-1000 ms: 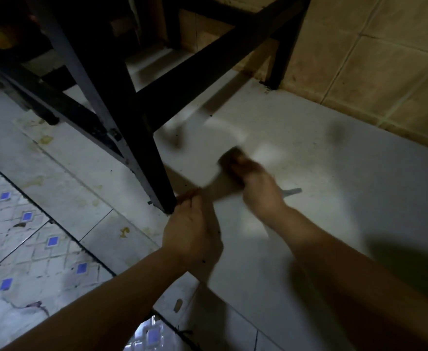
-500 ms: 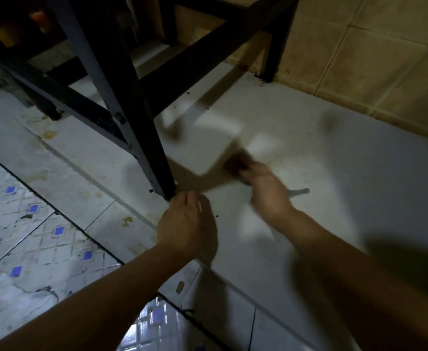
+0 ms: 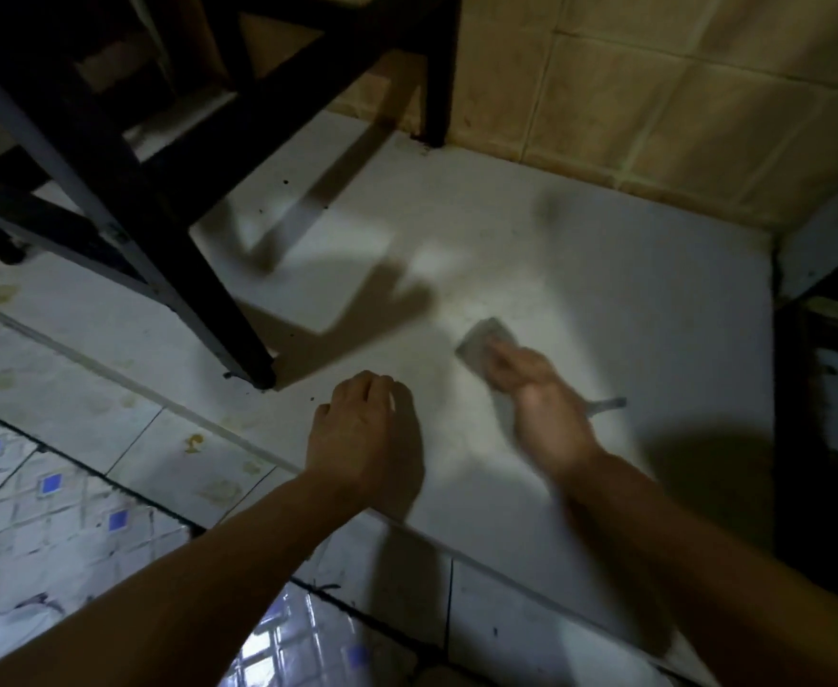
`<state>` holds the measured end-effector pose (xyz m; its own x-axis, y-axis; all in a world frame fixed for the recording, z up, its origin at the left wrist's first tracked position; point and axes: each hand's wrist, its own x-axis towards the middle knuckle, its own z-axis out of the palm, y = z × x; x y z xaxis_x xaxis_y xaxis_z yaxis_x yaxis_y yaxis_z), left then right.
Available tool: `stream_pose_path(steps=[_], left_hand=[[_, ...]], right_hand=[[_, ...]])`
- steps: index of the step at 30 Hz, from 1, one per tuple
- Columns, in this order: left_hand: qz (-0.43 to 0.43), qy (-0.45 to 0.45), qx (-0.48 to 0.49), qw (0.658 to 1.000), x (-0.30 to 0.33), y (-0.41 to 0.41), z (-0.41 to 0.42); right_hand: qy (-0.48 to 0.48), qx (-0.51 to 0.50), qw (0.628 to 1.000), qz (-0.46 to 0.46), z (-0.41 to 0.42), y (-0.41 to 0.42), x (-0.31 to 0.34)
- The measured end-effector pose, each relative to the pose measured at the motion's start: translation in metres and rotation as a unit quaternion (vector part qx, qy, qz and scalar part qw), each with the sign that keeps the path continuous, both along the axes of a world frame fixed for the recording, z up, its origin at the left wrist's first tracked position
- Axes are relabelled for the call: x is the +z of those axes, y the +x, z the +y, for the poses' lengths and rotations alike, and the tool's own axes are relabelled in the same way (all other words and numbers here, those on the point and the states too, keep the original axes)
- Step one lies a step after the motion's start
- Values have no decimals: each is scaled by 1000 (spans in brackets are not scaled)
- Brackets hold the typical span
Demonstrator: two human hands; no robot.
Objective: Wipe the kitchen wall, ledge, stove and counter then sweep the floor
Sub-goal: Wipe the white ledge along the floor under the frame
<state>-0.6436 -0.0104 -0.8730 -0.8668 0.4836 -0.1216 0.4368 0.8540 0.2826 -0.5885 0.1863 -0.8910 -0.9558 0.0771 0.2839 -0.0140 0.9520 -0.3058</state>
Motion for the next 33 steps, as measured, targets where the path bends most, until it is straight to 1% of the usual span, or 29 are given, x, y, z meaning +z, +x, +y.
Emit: stream_pose_path(steps=[1, 2, 3, 5, 6, 8, 9, 10, 11, 12, 13, 15, 17, 18, 19, 20, 23, 25, 26, 28, 30, 31, 33], left_hand=[[0, -7, -19, 1000, 1, 4, 6], [2, -15, -39, 999, 2, 7, 10], [9, -22, -55, 998, 4, 10, 14], [14, -39, -72, 997, 4, 13, 22], [11, -39, -74, 996, 4, 15, 25], [6, -38, -78, 996, 3, 18, 29], [-2, -35, -80, 996, 3, 20, 31], [-7, -31, -85, 996, 4, 23, 33], [-11, -33, -97, 995, 5, 26, 35], [-15, -40, -111, 993, 5, 28, 37], [-18, -45, -119, 992, 6, 30, 38], [-20, -53, -129, 990, 8, 34, 41], [-19, -54, -146, 988, 9, 40, 44], [-21, -57, -156, 986, 9, 45, 47], [-21, -58, -166, 984, 9, 49, 49], [-18, -56, -174, 983, 9, 54, 50], [-12, -41, -195, 980, 9, 68, 56], [-7, -36, -213, 976, 9, 75, 58], [-5, -35, -224, 974, 10, 78, 59], [-2, -36, -238, 971, 10, 85, 61], [-4, -35, -248, 968, 10, 90, 61], [3, -37, -254, 967, 10, 91, 60], [27, -34, -283, 958, 6, 93, 56]], right_hand=[[-5, -56, 998, -18, 15, 2, 0], [13, -89, 995, -41, 25, 4, -3], [15, -107, 993, -55, 24, 8, -3], [9, -116, 992, -39, 5, 21, -6], [-3, -89, 996, -31, -9, 32, -10], [9, -6, 1000, -13, -31, 57, -21], [9, 32, 999, -19, -36, 68, -21], [-5, 54, 998, -22, -33, 73, -20], [-9, 54, 998, -23, -23, 76, -18], [7, 28, 1000, -3, -8, 79, -19], [17, -28, 999, 1, 7, 80, -16], [10, -170, 985, 22, 44, 83, -14], [24, -255, 966, -25, 58, 91, -11], [17, -251, 966, -51, 56, 95, -10], [3, -249, 967, -54, 46, 100, -9], [7, -237, 971, -29, 32, 107, -7], [4, -171, 985, -38, -9, 136, -17], [6, -144, 988, -60, -16, 154, -15], [7, -155, 986, -63, -9, 160, -15], [24, -224, 972, -67, 15, 167, -15], [5, -303, 946, -111, 30, 169, -12], [22, -311, 943, -119, 30, 168, -11], [31, -272, 950, -151, 15, 173, -11]])
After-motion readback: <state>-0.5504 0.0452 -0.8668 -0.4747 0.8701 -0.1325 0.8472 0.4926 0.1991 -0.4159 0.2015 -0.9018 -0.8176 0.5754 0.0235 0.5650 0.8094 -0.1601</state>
